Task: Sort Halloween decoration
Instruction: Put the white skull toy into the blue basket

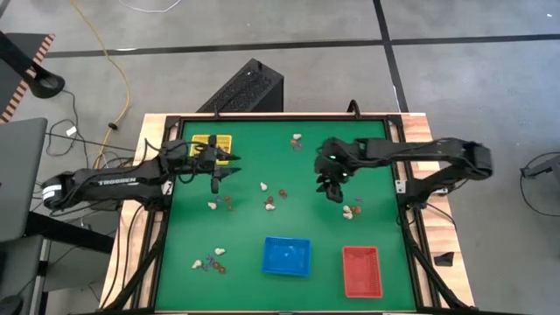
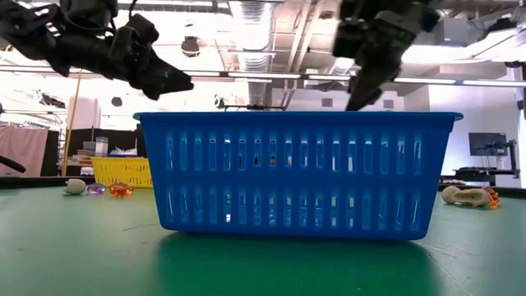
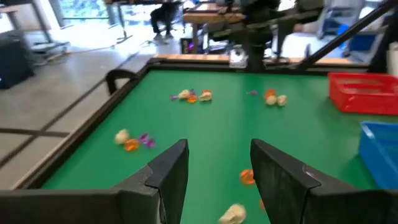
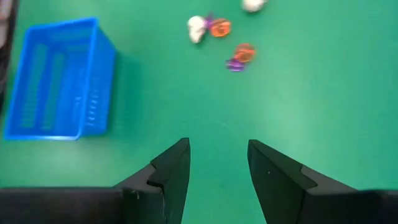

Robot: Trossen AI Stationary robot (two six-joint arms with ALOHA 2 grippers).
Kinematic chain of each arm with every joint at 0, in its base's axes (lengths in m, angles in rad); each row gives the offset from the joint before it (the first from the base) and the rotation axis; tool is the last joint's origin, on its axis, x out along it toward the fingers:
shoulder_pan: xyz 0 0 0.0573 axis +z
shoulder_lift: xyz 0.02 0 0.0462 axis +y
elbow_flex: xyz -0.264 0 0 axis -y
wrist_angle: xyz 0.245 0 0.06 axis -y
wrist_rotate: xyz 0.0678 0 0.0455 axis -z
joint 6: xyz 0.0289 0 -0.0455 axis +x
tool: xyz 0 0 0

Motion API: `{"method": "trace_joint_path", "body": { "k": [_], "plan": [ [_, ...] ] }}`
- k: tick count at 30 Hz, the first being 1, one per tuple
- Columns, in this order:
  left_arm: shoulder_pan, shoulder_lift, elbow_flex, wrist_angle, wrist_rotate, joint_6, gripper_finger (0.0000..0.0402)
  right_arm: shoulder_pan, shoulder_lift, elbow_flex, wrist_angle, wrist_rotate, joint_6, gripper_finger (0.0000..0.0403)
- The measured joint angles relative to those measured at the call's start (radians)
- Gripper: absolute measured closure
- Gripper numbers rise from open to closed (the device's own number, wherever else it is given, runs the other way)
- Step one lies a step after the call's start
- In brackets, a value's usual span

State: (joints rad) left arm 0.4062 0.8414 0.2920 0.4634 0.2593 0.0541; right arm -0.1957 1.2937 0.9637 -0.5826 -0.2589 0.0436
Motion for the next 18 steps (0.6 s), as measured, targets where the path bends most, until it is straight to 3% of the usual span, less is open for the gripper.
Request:
{"method": "trace_joint_path", "body": {
  "k": [4, 11, 15, 18],
  "plan": [
    [-0.039, 0.133, 0.0, 0.126, 0.025, -0.026, 0.0239, 0.029, -0.154, -0.152, 0.139, 0.086, 0.047, 0.0211],
    [-0.126, 0.392, 0.021, 0.39, 0.026, -0.097, 0.0239, 0.085, -0.344, -0.356, 0.361, 0.136, 0.034, 0.0211],
    [-0.181, 0.531, 0.109, 0.377, 0.072, -0.107, 0.0239, 0.092, -0.373, -0.413, 0.404, 0.136, 0.029, 0.0211],
    [-0.213, 0.61, 0.194, 0.239, 0.091, -0.04, 0.0239, 0.086, -0.373, -0.417, 0.388, 0.137, 0.029, 0.0211]
  ]
}}
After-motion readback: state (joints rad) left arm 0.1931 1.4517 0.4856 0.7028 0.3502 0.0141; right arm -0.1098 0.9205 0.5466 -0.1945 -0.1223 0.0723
